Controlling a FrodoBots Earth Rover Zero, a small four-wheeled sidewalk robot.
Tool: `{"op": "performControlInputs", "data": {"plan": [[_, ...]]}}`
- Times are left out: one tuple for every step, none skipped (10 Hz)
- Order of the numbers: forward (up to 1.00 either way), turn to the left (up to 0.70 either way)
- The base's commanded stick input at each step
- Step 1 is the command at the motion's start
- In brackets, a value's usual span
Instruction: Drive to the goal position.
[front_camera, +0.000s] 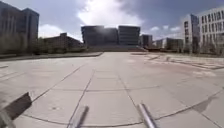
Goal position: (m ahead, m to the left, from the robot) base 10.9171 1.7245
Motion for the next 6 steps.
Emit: {"op": "performControlInputs", "data": {"plan": [[0.7, 0.0], [0.7, 0.0], [0.7, 0.0], [0.7, 0.0], [0.7, 0.0], [0.7, 0.0]]}}
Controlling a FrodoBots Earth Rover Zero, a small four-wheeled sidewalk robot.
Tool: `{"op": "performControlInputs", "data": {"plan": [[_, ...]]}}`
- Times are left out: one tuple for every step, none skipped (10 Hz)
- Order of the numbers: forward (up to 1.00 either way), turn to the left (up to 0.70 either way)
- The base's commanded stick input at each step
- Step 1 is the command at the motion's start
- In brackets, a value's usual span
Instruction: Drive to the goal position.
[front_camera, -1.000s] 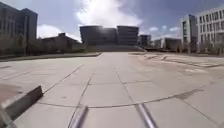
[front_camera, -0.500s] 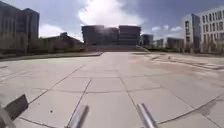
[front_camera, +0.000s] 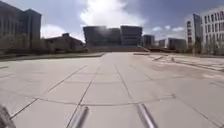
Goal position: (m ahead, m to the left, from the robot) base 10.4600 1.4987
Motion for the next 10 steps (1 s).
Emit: {"op": "performControlInputs", "data": {"plan": [[0.7, 0.0], [0.7, 0.0], [0.7, 0.0], [0.7, 0.0], [0.7, 0.0], [0.7, 0.0], [0.7, 0.0], [0.7, 0.0], [0.7, 0.0], [0.7, 0.0]]}}
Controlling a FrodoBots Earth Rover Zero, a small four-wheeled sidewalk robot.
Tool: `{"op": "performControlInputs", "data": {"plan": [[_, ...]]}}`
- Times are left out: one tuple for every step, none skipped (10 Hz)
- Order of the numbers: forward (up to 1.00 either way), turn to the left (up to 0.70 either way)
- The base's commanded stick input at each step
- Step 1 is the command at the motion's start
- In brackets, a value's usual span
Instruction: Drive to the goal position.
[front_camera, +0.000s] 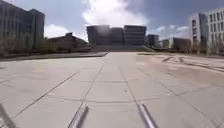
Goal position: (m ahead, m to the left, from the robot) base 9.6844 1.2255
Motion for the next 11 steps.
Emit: {"op": "performControlInputs", "data": {"plan": [[0.7, 0.0], [0.7, 0.0], [0.7, 0.0], [0.7, 0.0], [0.7, 0.0], [0.7, 0.0], [0.7, 0.0], [0.7, 0.0], [0.7, 0.0], [0.7, 0.0], [0.7, 0.0]]}}
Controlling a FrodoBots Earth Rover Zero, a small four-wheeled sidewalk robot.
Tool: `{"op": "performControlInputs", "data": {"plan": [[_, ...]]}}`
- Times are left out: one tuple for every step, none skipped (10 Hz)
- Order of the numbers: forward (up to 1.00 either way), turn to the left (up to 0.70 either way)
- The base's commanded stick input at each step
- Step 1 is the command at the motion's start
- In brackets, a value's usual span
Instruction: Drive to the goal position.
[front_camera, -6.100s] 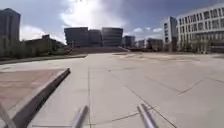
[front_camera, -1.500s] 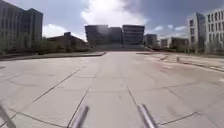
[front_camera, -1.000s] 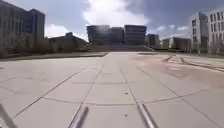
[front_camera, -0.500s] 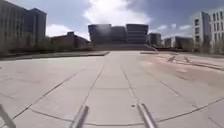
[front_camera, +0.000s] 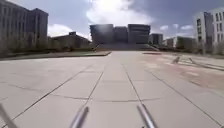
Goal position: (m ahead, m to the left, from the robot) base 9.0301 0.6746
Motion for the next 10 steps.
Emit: {"op": "performControlInputs", "data": {"plan": [[0.7, 0.0], [0.7, -0.01], [0.7, -0.03], [0.7, -0.06], [0.7, -0.08], [0.7, -0.11], [0.7, -0.13], [0.7, -0.07], [0.7, 0.0], [0.7, 0.0]]}}
